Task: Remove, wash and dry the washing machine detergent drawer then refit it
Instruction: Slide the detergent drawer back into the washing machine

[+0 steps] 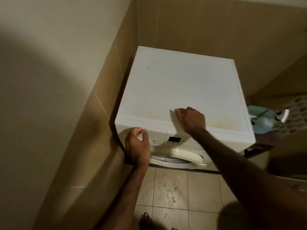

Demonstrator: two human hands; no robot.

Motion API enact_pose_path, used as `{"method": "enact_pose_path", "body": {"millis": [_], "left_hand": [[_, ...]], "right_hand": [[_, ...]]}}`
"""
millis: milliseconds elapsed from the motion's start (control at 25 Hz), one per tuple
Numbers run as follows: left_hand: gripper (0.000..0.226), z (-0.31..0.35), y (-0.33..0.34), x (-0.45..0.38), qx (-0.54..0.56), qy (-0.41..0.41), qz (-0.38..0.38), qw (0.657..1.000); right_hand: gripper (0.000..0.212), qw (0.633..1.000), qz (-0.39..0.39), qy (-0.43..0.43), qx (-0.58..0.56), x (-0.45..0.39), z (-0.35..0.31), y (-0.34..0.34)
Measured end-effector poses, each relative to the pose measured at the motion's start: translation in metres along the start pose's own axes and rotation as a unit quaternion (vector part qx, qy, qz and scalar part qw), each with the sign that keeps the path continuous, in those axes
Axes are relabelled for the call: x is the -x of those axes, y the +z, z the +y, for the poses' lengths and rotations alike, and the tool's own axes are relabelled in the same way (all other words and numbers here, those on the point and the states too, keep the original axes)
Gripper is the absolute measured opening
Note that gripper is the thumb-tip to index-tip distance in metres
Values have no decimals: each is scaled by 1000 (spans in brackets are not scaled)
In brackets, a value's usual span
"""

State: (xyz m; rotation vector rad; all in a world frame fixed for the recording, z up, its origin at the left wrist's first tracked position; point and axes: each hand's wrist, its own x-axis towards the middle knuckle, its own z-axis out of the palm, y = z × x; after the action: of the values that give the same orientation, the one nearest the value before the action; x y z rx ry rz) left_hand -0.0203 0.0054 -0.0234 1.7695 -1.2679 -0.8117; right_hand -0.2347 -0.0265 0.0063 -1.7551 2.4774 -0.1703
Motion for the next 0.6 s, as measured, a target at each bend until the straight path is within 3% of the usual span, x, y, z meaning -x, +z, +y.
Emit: {"method": "enact_pose_path", "body": {"millis": [120, 280, 440, 600], "left_hand": [[30, 30, 8, 8, -80, 115, -46, 989], [48, 49, 40, 24, -179, 212, -115, 954], [50, 73, 88, 54, -236, 317, -185, 900], [49, 96, 139, 82, -250, 349, -192, 882]], "right_hand": [[47, 999, -6, -1, 32, 27, 1, -14], [43, 1000, 4, 15, -9, 62, 36, -24], [58, 998, 14, 41, -48, 73, 115, -38], [67, 997, 12, 64, -35, 78, 211, -50]]}}
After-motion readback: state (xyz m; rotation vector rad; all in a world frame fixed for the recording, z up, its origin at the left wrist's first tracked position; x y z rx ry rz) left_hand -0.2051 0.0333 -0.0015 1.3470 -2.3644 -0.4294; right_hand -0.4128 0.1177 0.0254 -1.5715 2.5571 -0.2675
